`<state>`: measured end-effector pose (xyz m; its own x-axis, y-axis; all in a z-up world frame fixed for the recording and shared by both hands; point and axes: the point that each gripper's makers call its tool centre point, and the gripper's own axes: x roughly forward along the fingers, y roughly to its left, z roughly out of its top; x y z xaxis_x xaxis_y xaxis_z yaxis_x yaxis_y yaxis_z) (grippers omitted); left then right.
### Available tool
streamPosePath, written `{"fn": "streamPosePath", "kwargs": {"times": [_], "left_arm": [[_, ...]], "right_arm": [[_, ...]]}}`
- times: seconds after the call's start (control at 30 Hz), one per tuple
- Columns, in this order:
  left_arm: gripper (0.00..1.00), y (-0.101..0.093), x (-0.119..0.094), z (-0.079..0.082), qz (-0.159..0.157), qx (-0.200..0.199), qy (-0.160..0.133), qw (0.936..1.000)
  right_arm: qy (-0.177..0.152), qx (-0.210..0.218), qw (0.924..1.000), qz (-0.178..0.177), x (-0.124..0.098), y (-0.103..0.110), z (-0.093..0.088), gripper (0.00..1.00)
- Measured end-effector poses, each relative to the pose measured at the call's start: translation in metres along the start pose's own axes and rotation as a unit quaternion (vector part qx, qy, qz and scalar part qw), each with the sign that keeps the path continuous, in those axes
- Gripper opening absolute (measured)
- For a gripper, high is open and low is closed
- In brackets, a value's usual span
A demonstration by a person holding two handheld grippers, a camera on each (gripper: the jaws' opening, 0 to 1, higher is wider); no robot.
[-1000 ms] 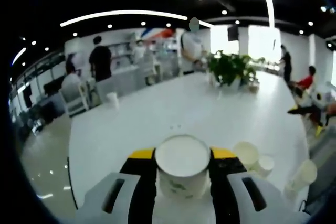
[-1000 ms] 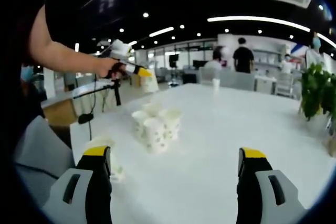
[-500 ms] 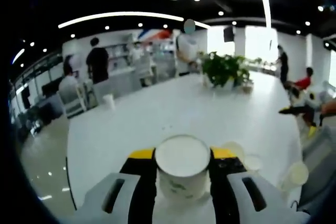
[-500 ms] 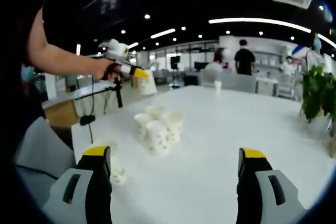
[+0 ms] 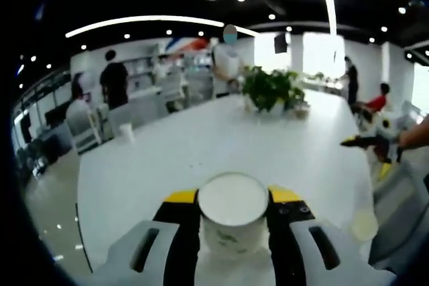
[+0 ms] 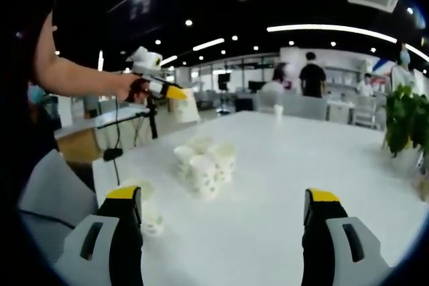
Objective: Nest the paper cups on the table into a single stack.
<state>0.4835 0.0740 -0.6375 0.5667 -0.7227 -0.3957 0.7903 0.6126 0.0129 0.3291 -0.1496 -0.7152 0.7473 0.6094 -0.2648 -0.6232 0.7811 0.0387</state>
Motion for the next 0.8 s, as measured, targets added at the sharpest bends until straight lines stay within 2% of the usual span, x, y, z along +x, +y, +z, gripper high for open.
{"fn": "streamPosePath", "kwargs": {"times": [0.37, 0.8], "left_arm": [[0.36, -0.028, -0.004, 0.007, -0.019, 0.017, -0.006, 0.9997], [0.36, -0.061, -0.005, 0.011, -0.046, 0.026, -0.009, 0.9986]], "right_arm": [[-0.001, 0.002, 1.0, 0.0, -0.002, 0.004, -0.003, 1.0], [-0.007, -0.003, 1.0, -0.001, -0.004, 0.006, 0.002, 1.0]]}}
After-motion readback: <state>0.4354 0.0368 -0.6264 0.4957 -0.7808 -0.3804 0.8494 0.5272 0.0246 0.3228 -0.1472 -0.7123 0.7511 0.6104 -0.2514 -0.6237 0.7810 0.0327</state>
